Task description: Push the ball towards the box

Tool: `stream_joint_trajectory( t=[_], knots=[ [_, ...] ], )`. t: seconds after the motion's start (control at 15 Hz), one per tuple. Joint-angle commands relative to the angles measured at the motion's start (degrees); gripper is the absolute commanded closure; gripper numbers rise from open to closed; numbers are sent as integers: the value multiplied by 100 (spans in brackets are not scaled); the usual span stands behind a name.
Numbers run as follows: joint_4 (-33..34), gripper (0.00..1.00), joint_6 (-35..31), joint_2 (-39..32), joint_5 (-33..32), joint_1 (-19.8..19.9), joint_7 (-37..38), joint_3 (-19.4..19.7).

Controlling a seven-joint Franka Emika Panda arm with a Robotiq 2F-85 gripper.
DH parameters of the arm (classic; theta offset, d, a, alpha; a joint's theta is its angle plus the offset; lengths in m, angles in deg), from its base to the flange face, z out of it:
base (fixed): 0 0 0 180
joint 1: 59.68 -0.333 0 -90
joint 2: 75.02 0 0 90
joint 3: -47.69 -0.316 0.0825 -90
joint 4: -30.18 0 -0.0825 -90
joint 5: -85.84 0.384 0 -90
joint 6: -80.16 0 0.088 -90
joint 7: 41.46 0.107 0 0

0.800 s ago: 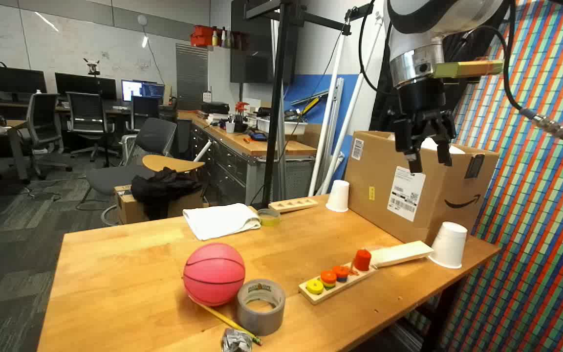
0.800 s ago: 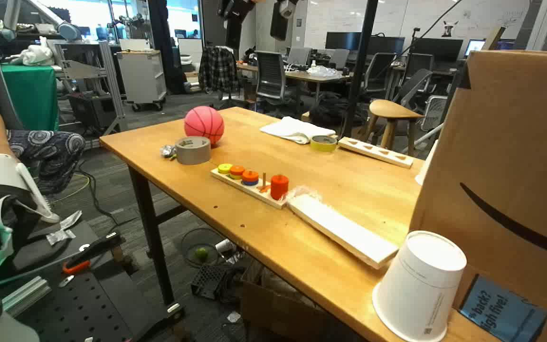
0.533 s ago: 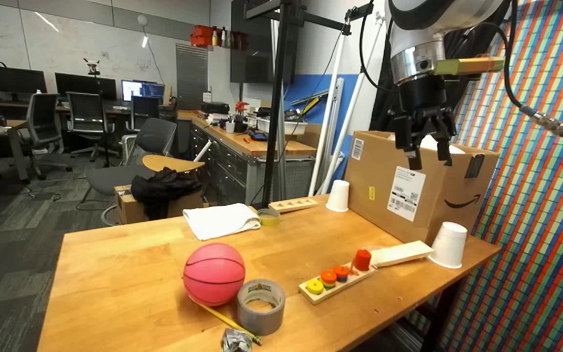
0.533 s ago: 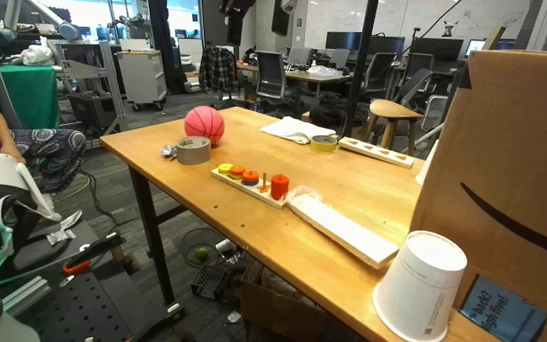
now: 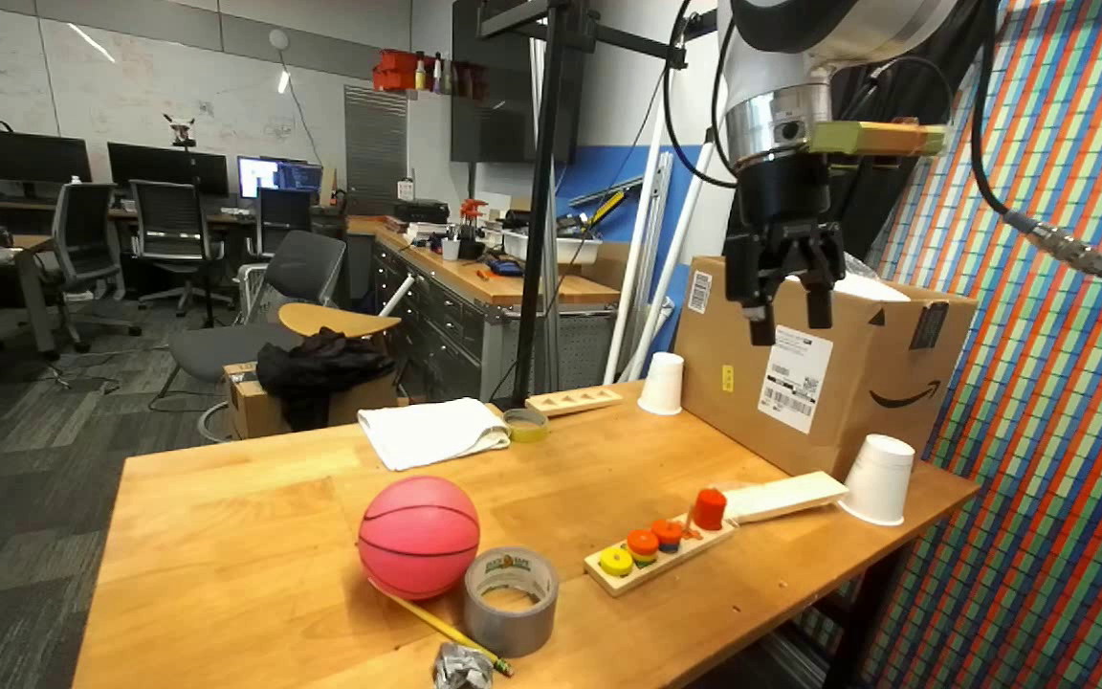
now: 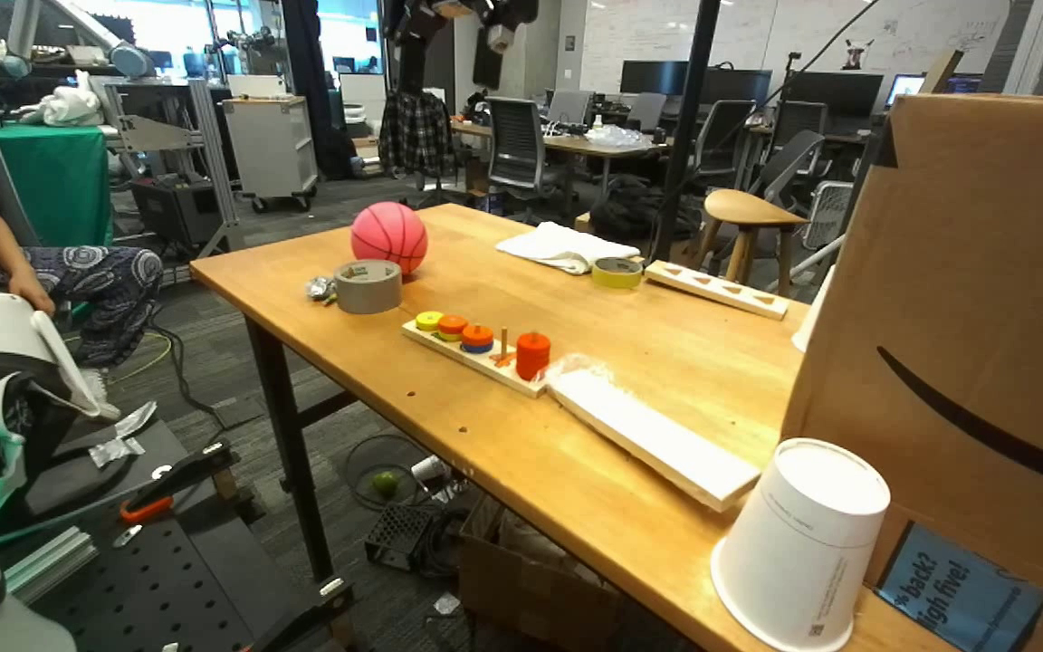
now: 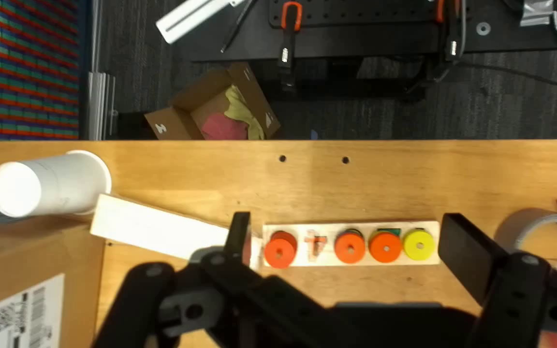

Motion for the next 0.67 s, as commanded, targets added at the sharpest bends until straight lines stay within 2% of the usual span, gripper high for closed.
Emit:
stream_joint_trajectory(
  t=[0.0, 0.33, 0.6],
  knots=[
    [-284, 0, -736, 247, 481, -424, 356, -345],
    [-429, 0, -2214, -118, 951, -968, 588, -896],
    [-299, 0, -2795, -672, 999, -1299, 694, -1273]
  ],
)
